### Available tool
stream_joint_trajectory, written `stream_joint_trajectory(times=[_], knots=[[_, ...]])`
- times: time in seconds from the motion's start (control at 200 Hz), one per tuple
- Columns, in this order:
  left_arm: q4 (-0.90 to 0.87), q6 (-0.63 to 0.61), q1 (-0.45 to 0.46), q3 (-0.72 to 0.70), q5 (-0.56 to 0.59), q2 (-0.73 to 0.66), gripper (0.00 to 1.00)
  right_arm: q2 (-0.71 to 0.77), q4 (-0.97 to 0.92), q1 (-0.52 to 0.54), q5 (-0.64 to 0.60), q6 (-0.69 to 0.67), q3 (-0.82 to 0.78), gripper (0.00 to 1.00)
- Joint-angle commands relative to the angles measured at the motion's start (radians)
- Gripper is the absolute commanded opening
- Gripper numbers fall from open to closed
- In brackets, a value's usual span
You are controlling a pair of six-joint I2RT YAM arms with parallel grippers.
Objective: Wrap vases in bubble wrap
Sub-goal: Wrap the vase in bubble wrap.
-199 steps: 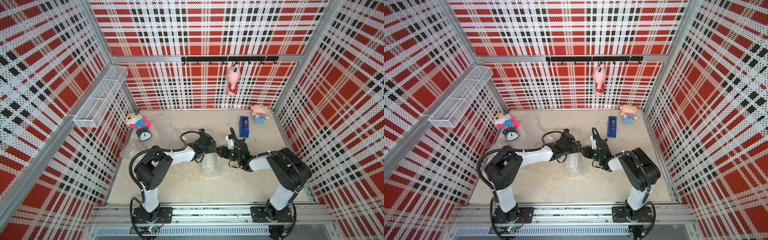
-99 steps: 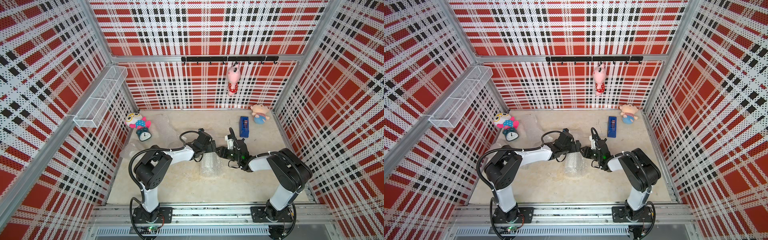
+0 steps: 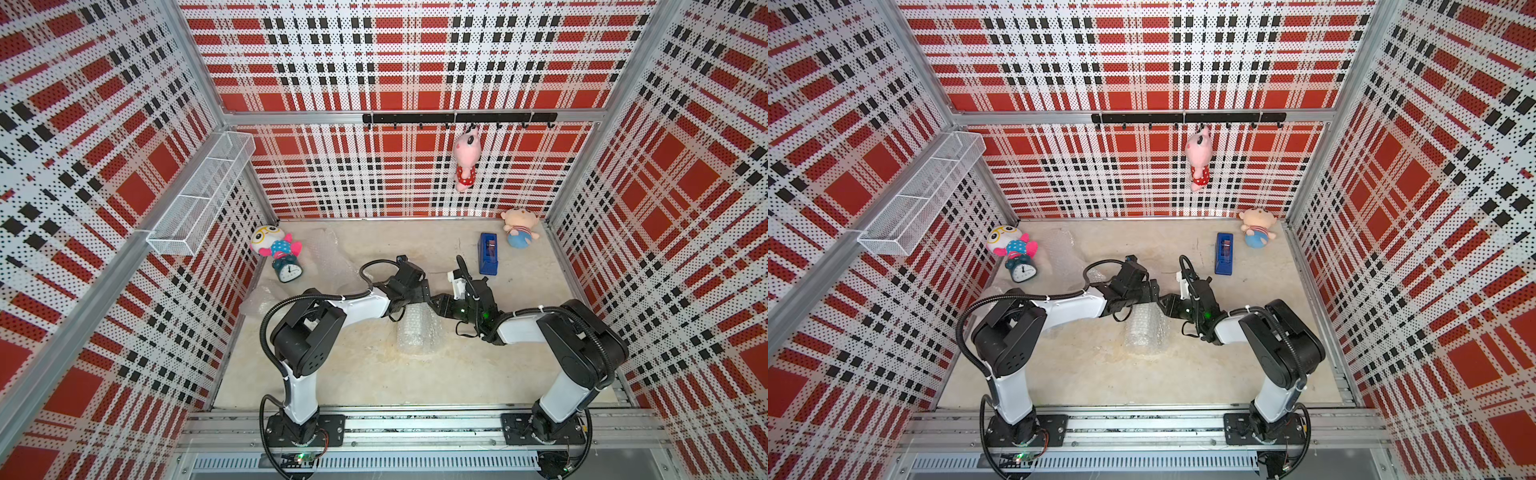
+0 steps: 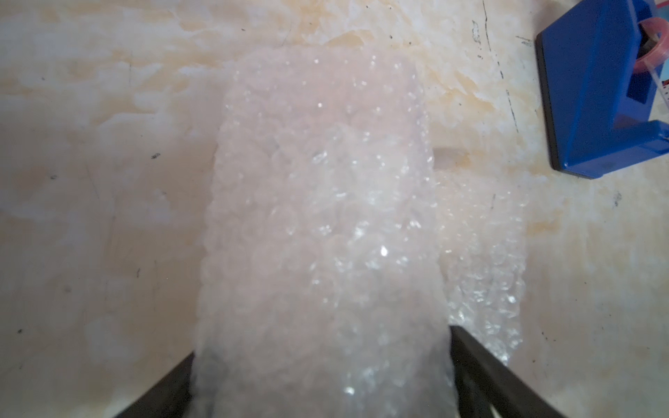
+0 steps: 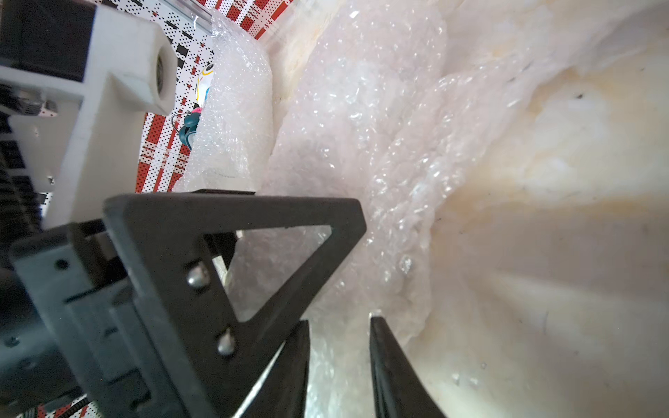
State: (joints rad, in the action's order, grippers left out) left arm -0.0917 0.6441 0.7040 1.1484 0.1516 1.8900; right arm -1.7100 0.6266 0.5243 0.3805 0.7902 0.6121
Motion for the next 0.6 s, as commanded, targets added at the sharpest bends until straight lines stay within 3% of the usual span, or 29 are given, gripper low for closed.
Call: stream_joint_trajectory(times=[0.0,0.14,0.271,0.596], knots=[[-0.049,-0.024,0.014,0.008,0.015,0.028,0.88,0.034,0.058,0.011,0.006,-0.006,0.022,0.32],[-0.049,-0.023,0.013,0.007,0.021,0.027,0.79,0.064,0.069,0.012,0.003,0.007,0.012,0.31],[-0.050,-0.024,0.009,0.003,0.028,0.026,0.73,0.124,0.015,0.008,-0.053,-0.004,-0.008,0.40],[-0.047,-0.024,0.002,-0.016,0.031,0.020,0.69,0.165,-0.109,-0.084,-0.158,0.002,-0.041,0.43]])
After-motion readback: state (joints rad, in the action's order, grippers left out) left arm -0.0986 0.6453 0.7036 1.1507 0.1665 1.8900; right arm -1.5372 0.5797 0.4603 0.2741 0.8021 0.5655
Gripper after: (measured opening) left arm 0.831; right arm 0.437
